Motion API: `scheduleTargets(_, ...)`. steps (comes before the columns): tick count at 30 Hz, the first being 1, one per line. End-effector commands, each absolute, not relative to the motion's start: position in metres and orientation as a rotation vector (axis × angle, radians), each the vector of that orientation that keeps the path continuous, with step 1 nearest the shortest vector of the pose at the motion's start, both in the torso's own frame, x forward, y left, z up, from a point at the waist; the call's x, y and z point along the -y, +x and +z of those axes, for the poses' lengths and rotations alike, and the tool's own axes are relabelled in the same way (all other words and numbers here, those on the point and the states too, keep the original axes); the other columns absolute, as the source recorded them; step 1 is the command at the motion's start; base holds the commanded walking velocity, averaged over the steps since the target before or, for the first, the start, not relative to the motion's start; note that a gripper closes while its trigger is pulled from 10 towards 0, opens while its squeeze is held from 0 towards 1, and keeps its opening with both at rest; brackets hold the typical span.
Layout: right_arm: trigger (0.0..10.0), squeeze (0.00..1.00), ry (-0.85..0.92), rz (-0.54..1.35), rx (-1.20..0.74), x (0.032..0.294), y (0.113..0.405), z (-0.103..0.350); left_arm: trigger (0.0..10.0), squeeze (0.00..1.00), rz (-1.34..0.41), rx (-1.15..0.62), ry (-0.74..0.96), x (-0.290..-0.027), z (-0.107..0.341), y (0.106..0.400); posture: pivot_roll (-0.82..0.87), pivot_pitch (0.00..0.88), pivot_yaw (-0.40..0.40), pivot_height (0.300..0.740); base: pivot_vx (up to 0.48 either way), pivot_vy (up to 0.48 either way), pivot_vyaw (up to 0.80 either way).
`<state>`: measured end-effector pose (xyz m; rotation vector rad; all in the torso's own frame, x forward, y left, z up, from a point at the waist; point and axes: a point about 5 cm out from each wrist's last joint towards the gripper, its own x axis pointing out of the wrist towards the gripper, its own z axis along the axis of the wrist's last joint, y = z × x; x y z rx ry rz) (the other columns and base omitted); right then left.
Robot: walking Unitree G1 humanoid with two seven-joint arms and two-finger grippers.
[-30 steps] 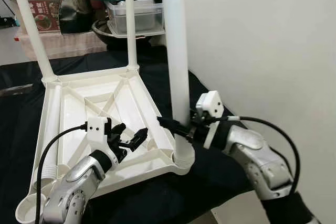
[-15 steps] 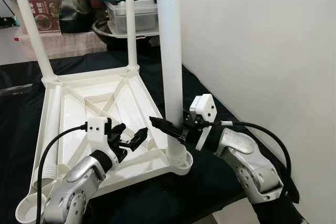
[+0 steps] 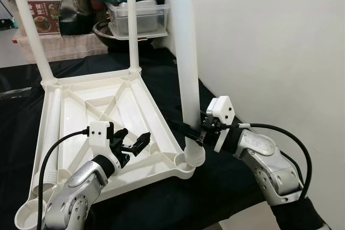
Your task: Building children table
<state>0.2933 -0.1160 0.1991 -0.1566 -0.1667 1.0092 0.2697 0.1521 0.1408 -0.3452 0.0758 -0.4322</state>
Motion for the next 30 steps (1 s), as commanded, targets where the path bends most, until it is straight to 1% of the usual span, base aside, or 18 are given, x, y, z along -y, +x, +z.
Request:
scheduleTargets(1, 0.0, 0.0, -0.164, 1.019, 0.123, 0.115, 0.29, 0.188, 10.0, 0.0, -0.435, -0.079, -0.338, -0.151, 0.14, 0.271, -0.05, 0.0, -0.065, 0.74, 0.0, 0.0, 0.0)
scheduleTargets(8, 0.0, 0.0, -0.151, 1.032, 0.132, 0.109, 0.289, 0.187, 10.0, 0.0, -0.436, -0.078, -0.334, -0.151, 0.139, 0.272, -0.05, 0.0, -0.064, 0.74, 0.0, 0.0, 0.0)
scheduleTargets(13, 0.0, 0.0, -0.134, 1.062, 0.14, 0.095, 0.285, 0.182, 10.0, 0.0, -0.435, -0.075, -0.334, -0.152, 0.139, 0.272, -0.04, 0.0, -0.069, 0.74, 0.0, 0.0, 0.0)
scheduleTargets(19, 0.0, 0.0, -0.073, 1.057, 0.128, 0.092, 0.283, 0.18, 10.0, 0.0, -0.428, -0.077, -0.334, -0.154, 0.139, 0.273, -0.04, 0.0, -0.071, 0.74, 0.0, 0.0, 0.0)
scheduleTargets(24, 0.0, 0.0, -0.059, 1.05, 0.126, 0.093, 0.282, 0.18, 10.0, 0.0, -0.426, -0.078, -0.334, -0.155, 0.139, 0.273, -0.04, 0.0, -0.071, 0.74, 0.0, 0.0, 0.0)
scheduleTargets(25, 0.0, 0.0, -0.005, 1.021, 0.115, 0.094, 0.282, 0.179, 10.0, 0.0, -0.423, -0.078, -0.338, -0.155, 0.138, 0.273, -0.04, 0.0, -0.069, 0.74, 0.0, 0.0, 0.0)
scheduleTargets(26, 0.0, 0.0, -0.005, 1.021, 0.115, 0.094, 0.282, 0.179, 10.0, 0.0, -0.423, -0.078, -0.338, -0.155, 0.138, 0.273, -0.04, 0.0, -0.069, 0.74, 0.0, 0.0, 0.0)
scheduleTargets(27, 0.0, 0.0, 0.054, 0.977, 0.103, 0.097, 0.283, 0.177, 10.0, 0.0, -0.419, -0.08, -0.343, -0.156, 0.138, 0.273, -0.04, 0.0, -0.067, 0.74, 0.0, 0.0, 0.0)
scheduleTargets(30, 0.0, 0.0, 0.094, 0.94, 0.094, 0.099, 0.284, 0.176, 10.0, 0.0, -0.415, -0.082, -0.347, -0.157, 0.137, 0.273, -0.04, 0.0, -0.066, 0.74, 0.0, 0.0, 0.0)
